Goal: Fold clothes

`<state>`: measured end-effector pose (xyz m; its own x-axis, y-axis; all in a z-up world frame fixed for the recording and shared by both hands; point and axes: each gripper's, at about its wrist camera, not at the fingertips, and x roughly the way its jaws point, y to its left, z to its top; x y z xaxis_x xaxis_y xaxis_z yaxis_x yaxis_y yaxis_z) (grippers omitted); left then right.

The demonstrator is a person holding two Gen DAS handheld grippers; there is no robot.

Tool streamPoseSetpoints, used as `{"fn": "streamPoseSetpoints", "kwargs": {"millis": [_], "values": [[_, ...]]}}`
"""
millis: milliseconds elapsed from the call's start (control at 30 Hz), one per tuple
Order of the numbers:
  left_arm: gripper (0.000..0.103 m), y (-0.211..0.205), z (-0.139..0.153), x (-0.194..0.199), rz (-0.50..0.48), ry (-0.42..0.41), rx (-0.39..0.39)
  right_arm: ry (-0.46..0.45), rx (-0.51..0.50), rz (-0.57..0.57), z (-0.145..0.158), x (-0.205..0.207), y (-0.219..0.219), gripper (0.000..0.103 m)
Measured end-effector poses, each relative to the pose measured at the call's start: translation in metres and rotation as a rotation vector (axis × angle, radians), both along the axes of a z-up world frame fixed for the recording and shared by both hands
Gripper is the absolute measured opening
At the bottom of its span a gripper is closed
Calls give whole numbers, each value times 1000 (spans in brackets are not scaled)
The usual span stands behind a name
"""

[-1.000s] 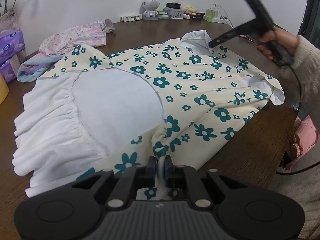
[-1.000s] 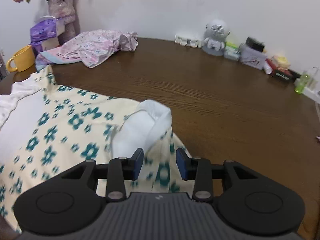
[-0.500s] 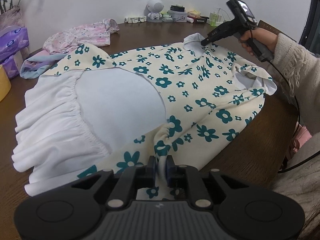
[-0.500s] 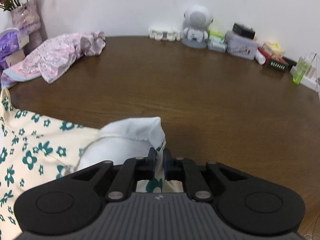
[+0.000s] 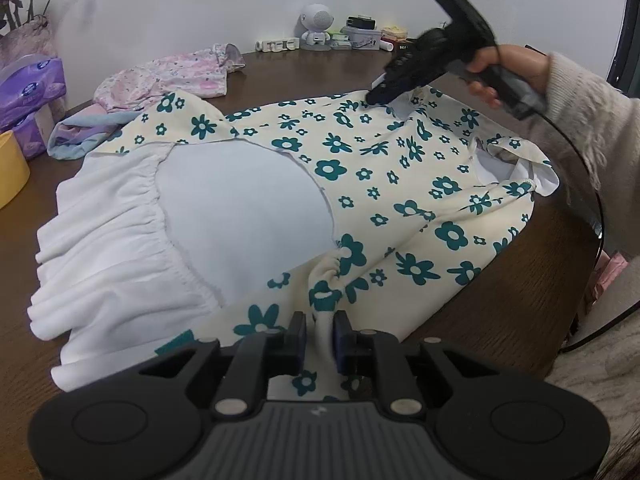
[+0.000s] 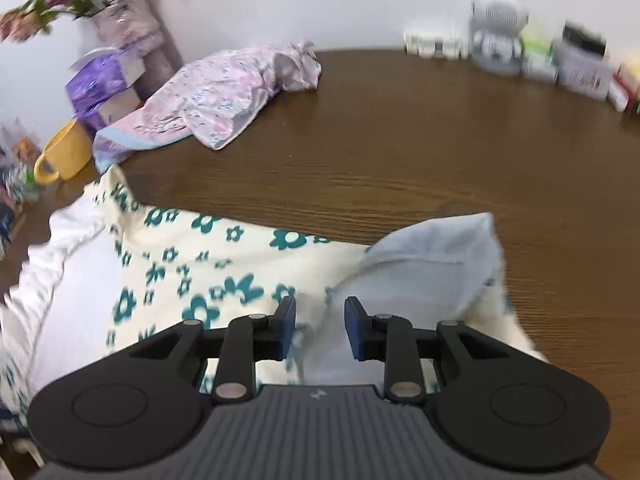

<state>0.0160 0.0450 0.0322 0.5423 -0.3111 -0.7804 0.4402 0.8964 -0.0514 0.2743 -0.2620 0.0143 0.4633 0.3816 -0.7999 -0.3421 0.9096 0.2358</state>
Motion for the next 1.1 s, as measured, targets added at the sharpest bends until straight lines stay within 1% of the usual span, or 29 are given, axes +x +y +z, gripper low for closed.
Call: {"fn": "streamPoseSetpoints", "kwargs": {"millis": [67,100,133,233,300,367,400,467,533,567,633,667,700,733,867,1033,1100], "values": [[13,0,0,1,-3,4,-1,34,19,-15,-6,11,4,15],[13,1,0,2,-5,7,-1,37,1,-11,-7,14,6,6],[13,1,1,2,-6,11,-2,32,-23,-8,-8,17,9,0],[13,1,2,3,-6,19,-3,11,-85,-17,-3,24,14,0],[13,1,2,4,-1,25,-4,-31,-133,-42,5,29,12,0],[14,0,3,4,6,30,1,-9,-101,-72,7,34,5,0],[18,0,4,4,9,32,4,17,-78,-78,7,37,3,3],[21,-1,6,5,12,32,14,71,-62,-67,2,37,4,12],[27,-2,6,5,13,31,33,73,-96,-55,-2,33,9,30],[27,-2,6,6,16,37,36,68,-103,-55,-4,31,11,32],[27,-3,6,8,14,52,41,58,-100,-61,-5,30,13,33],[27,-4,7,9,7,60,49,56,-100,-58,-5,30,15,33],[27,-5,8,11,1,69,59,54,-99,-55,-5,30,16,23],[27,-6,9,12,-5,77,69,52,-104,-51,-4,30,18,1],[28,-12,9,15,-35,93,114,34,-145,-24,-2,30,23,1],[27,-13,9,17,-43,106,125,-33,-136,-66,10,36,20,0],[28,-13,9,18,-37,109,124,-31,-130,-75,9,38,19,0]]}}
